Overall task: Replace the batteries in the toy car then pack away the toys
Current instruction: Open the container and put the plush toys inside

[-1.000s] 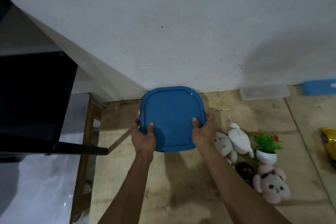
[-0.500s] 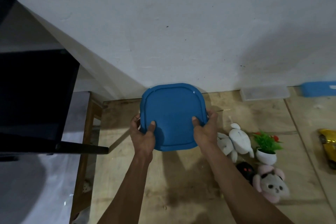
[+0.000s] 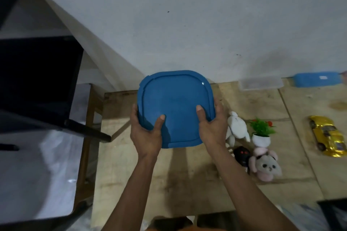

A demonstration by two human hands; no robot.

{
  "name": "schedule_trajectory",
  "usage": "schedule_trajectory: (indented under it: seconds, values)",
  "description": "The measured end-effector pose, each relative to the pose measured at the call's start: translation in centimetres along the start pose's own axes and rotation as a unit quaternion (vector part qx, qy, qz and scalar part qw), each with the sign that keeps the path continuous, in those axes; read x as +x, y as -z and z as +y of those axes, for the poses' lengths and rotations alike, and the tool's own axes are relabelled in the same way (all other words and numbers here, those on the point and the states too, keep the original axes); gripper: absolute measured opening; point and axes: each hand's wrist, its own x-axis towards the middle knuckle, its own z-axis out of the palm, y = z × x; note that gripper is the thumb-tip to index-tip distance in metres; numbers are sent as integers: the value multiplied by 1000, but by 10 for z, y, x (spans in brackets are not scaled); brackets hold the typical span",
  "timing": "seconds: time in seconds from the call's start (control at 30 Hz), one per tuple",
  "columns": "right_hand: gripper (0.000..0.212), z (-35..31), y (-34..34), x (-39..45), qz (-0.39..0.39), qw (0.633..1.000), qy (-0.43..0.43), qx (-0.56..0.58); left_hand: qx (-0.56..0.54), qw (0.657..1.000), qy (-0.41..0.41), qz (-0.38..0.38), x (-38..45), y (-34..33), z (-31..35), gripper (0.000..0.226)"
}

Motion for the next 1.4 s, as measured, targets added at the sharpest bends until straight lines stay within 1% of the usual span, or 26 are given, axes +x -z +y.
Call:
schedule_trajectory:
  seconds: [0.13,0.2,0.27,0.43,0.6,0.7,0.73,0.8,0.9,1.07,1.27,1.4]
  values:
    - [47,15,23,-40,-19,999,22,-27,33,999,7,6,-46,28,-12,91]
    - [50,31,34,-59,-38,998,32,-50,48,999,20,9,-72,41,-26,92]
    - [55,51,45,-78,-60,996,14,-68,70,997,40,13,-101,52,-42,94]
    - [57,102,62,-115,-88,988,-10,-126,131,988,83,-4,-152,67,-79,97]
    - [55,128,63,-122,-143,973,-54,-174,170,977,121,-51,-148,67,-104,101]
    - [54,133,56,-117,-174,962,-77,-196,213,968,109,-72,-134,69,-109,79]
    - [54,136,53,-114,-180,959,-79,-206,228,965,108,-77,-129,69,-112,76]
    - [55,139,46,-109,-191,951,-82,-230,255,958,108,-81,-118,68,-121,83]
    - [51,142,39,-105,-190,941,-80,-268,290,947,107,-87,-108,64,-131,96]
    - [54,147,35,-105,-184,932,-76,-303,369,918,110,-96,-110,61,-138,103]
    - [53,148,31,-108,-176,925,-72,-328,395,907,106,-102,-108,58,-144,99]
    - [48,145,33,-108,-166,932,-64,-315,396,907,102,-105,-108,58,-148,95]
